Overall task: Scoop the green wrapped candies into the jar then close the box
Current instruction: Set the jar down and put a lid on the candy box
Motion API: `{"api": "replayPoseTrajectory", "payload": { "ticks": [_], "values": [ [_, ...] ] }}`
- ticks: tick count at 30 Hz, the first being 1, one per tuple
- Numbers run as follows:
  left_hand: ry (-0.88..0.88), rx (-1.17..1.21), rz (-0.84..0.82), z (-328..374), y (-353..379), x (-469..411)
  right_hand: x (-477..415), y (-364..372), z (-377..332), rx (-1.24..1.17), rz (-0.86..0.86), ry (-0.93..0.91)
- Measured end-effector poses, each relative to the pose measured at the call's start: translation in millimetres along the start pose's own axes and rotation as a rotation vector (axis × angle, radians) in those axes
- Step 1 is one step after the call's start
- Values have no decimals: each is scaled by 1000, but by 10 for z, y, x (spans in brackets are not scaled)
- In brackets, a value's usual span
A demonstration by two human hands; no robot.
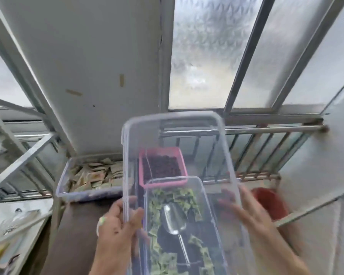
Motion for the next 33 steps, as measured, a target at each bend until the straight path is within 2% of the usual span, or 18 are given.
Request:
{"api": "replayPoseTrajectory", "payload": {
  "ticks": [5, 9, 14, 16, 24, 27, 29, 33],
  "values": [
    [-204, -275, 93, -895, 61, -94, 571, 152, 1291, 17, -6, 292],
    [-215, -647, 80, -1357, 1, -253, 541, 235, 1668, 77, -104, 316],
    [-279, -601, 104, -1597, 0, -422, 493, 257, 1972, 136, -106, 411],
    [-280, -618, 87, -1654, 20, -476, 510, 256, 2070, 84, -97, 448],
    [-365, -703, 94, -1861, -37, -664, 419, 258, 1925, 276, -115, 404],
    [-398, -732, 97, -2034, -130, -783, 458, 236, 2112, 256, -107, 455],
    [-427, -677, 86, -2034, -113, -777, 490, 166, 2552, 160, -87, 483],
    [-515, -549, 126, -1900, -112, -642, 537, 123, 2436, 80, 7, 610]
  ]
}}
Point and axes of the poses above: each hand's wrist, its own x-axis away from the middle knuckle, its own y-axis out of the palm, z = x × y, the point moved 8 cm from there along -x, towards the middle knuckle, and after that the axes turned 13 degrees about -y, right-handed, at the moved point
